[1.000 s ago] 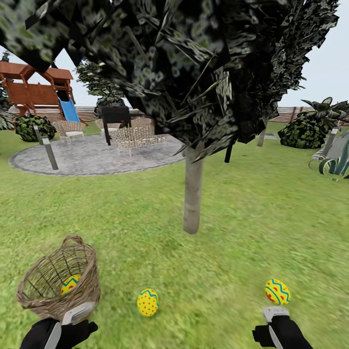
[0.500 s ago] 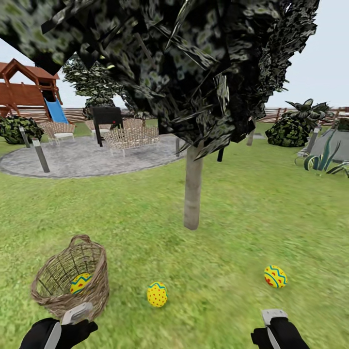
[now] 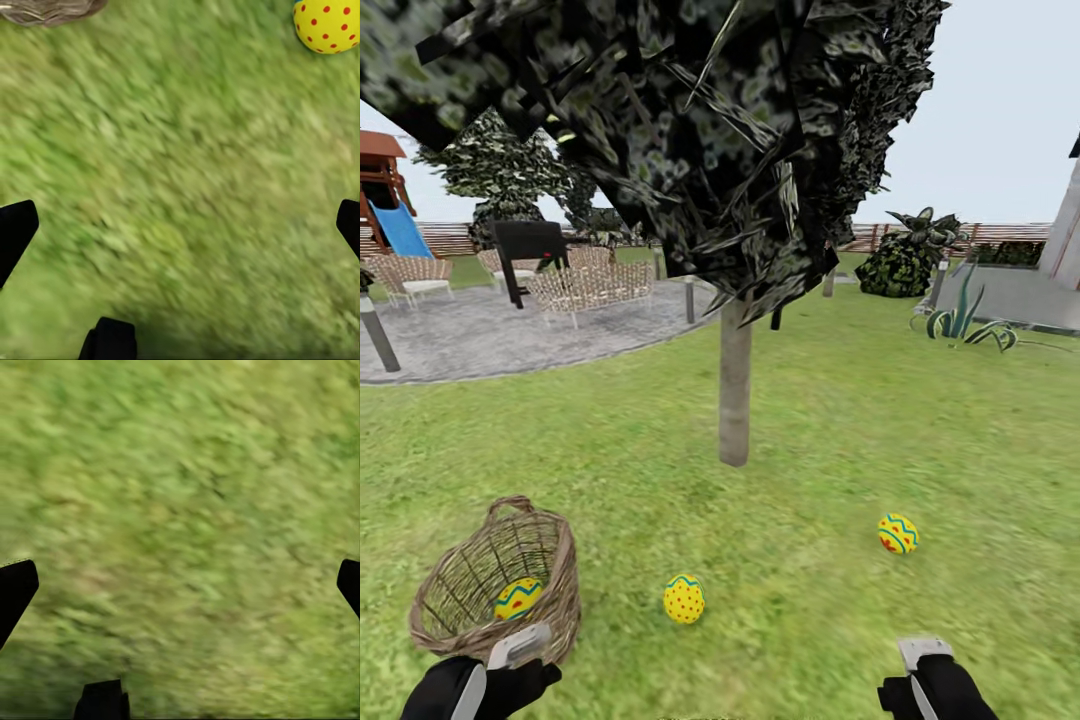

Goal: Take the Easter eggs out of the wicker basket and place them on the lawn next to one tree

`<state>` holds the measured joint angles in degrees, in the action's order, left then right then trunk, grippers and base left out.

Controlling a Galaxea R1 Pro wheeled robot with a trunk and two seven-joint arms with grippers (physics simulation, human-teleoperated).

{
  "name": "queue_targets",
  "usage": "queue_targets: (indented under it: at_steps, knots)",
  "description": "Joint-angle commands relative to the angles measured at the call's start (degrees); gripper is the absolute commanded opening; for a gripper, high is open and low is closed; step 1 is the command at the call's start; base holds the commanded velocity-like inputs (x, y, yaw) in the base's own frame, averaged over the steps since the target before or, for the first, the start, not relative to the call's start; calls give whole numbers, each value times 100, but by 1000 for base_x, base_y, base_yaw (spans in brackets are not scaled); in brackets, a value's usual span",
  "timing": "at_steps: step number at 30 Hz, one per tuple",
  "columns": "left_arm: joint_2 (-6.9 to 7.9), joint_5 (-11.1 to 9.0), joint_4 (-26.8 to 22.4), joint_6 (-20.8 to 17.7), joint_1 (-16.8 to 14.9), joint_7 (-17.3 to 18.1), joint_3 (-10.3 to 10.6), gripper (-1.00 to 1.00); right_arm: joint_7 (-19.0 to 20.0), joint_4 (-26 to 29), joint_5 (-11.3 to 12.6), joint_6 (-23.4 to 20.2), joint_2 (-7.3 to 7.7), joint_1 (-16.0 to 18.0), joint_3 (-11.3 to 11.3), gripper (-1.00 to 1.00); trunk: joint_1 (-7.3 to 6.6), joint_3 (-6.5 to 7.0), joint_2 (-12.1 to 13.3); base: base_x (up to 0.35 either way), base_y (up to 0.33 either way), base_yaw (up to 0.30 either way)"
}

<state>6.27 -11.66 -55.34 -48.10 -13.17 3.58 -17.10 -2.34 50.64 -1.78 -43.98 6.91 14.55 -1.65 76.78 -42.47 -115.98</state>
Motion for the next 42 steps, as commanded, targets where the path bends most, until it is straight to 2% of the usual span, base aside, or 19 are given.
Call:
queue_targets:
  at_steps: [1,12,42]
  knots:
    - [2,6,-9,-24,-2,29,-10,100,-3,7,-15,-31,-1,4,-1,100,-2,-6,-3,-102,319,-285]
    - [5,6,-20,-24,-2,32,-4,100,-11,7,-36,-25,-5,4,1,100,-2,-6,-3,-85,323,-256]
    - [6,6,-29,-24,-2,29,-4,100,-8,7,-35,-23,-5,4,1,100,-2,-5,-3,-80,324,-9]
